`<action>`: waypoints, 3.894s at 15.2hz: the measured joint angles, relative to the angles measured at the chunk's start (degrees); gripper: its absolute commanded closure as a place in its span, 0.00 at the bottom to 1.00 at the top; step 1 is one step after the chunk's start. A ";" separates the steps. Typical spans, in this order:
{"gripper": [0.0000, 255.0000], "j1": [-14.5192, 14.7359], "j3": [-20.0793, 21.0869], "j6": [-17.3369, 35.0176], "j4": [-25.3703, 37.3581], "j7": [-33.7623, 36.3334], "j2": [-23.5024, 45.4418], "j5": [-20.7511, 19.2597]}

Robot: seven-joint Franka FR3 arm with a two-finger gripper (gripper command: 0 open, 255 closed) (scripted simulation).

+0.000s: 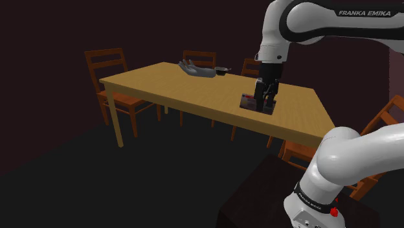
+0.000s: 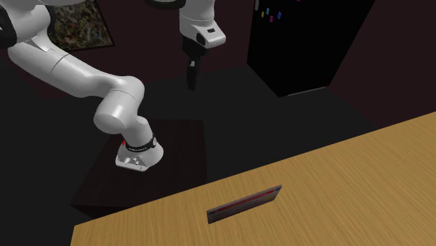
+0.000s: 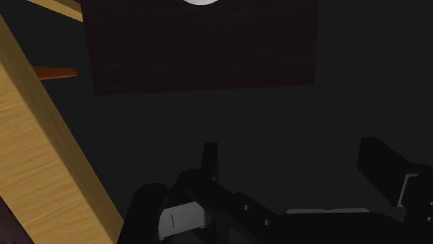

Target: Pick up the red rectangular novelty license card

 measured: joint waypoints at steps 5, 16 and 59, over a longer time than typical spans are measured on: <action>0.00 -1.08 -3.85 2.63 -1.10 -5.70 0.93 -3.97; 0.00 -3.78 -17.02 12.46 0.49 -24.79 8.23 -15.14; 1.00 -1.86 -37.07 28.72 19.41 -56.19 36.37 -12.49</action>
